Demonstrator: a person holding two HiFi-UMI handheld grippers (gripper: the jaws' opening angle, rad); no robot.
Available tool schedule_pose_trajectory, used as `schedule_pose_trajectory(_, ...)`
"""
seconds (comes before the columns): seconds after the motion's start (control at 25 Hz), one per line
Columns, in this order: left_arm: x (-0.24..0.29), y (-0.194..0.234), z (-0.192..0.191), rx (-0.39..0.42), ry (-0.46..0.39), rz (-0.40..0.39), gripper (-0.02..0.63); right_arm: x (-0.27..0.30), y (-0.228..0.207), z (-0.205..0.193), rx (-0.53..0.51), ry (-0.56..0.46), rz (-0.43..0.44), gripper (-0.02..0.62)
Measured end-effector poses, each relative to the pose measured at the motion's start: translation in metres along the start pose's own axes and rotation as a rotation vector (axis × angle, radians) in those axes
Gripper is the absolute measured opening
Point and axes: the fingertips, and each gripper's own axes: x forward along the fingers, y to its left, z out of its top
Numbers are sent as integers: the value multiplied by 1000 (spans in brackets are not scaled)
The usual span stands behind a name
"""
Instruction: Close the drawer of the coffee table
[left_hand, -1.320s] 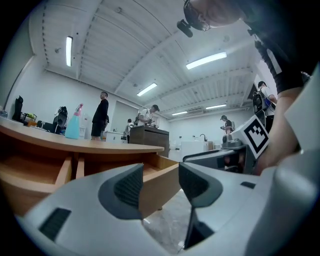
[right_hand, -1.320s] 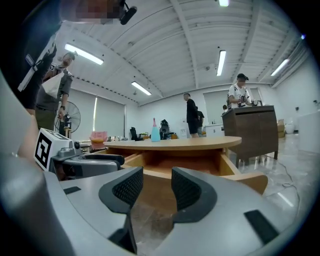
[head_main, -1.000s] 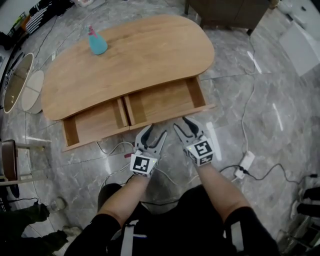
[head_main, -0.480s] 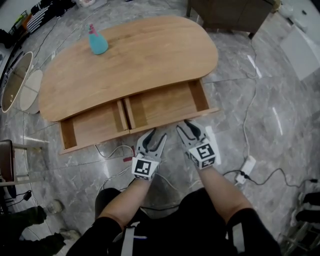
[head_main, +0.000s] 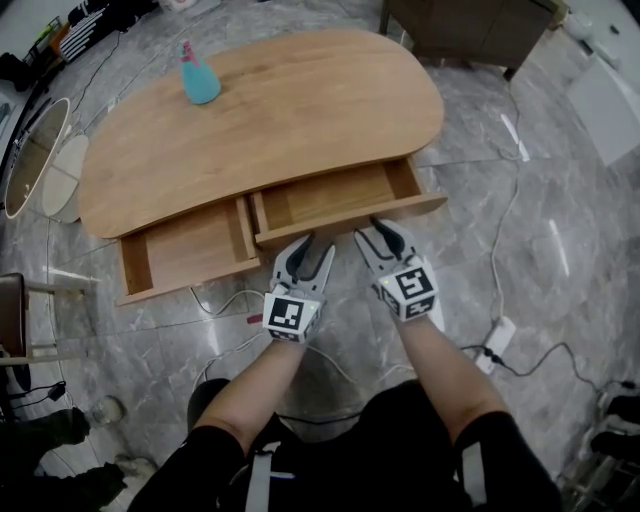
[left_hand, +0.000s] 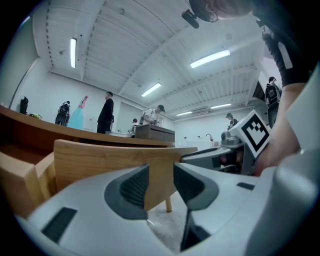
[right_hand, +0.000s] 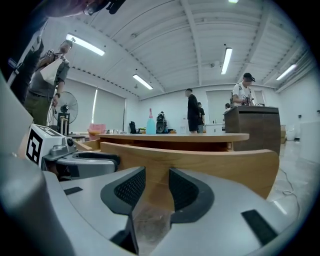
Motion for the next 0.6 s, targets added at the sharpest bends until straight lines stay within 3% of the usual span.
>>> schedule_pose_trajectory(0.16,6,10,-5,37,33,12,153,10,-3,0,30,-34,-11,144)
schedule_pose_trajectory(0.6,31,35,-3,12,40,83,153,42,-18,8,50,-59,-55,143)
